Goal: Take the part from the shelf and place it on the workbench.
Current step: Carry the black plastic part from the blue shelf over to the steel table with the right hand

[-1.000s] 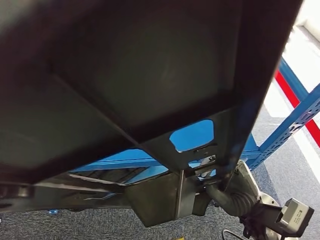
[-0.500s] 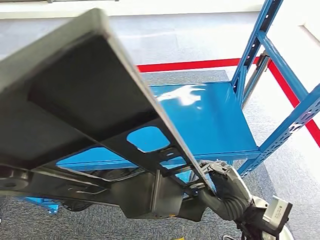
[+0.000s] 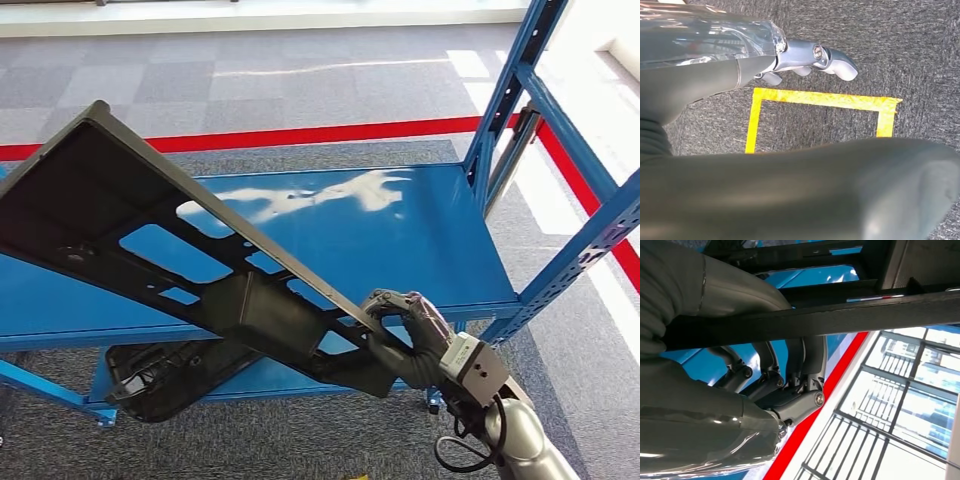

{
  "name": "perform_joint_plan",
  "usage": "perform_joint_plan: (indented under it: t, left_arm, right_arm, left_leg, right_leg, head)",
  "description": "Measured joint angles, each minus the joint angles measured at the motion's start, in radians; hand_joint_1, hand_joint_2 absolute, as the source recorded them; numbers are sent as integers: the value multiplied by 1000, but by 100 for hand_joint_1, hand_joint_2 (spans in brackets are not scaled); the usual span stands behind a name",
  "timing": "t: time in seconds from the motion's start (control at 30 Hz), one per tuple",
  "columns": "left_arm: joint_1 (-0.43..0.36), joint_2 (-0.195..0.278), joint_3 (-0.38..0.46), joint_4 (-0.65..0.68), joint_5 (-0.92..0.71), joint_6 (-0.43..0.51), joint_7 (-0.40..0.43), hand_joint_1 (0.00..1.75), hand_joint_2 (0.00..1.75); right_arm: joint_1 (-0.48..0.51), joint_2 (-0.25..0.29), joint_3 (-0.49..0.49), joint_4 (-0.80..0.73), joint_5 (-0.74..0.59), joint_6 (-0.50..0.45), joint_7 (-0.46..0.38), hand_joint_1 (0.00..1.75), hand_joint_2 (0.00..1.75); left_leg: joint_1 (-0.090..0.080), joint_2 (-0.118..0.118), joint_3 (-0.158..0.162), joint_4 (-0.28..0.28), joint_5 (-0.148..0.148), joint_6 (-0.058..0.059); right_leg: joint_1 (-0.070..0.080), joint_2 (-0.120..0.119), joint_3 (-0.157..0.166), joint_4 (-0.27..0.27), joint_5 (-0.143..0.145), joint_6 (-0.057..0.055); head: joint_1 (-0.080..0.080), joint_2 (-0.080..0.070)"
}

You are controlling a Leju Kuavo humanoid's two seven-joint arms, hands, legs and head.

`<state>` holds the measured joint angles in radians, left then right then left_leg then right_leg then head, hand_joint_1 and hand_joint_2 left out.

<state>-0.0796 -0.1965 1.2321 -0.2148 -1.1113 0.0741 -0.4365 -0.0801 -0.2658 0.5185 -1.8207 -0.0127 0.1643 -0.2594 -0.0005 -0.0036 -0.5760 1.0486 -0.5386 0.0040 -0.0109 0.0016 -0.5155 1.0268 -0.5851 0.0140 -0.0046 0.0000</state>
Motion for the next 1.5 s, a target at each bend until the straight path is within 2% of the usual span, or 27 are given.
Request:
perform_joint_plan:
  t: [0.43,1.43,1.5]
  left_arm:
    - [0,0,-2,0,-7,-2,-3,0,175]
    - [1,0,9,0,25,-9,21,0,175]
    - [1,2,14,0,29,-12,23,0,175]
  right_arm:
    - [-32,16,31,38,-10,-24,-6,175,175]
    - [42,14,54,-6,-44,10,-33,175,175]
    - [42,15,56,-6,-45,12,-36,175,175]
  left_leg:
    - [0,0,0,0,0,0]
    - [0,0,0,0,-1,0]
    - [-2,0,-1,3,-3,6]
  right_leg:
    - [0,0,0,0,0,0]
    - [0,0,0,0,0,0]
    - [-4,-1,0,-3,1,3]
  head:
    - [0,0]
    - [0,0]
    - [0,0]
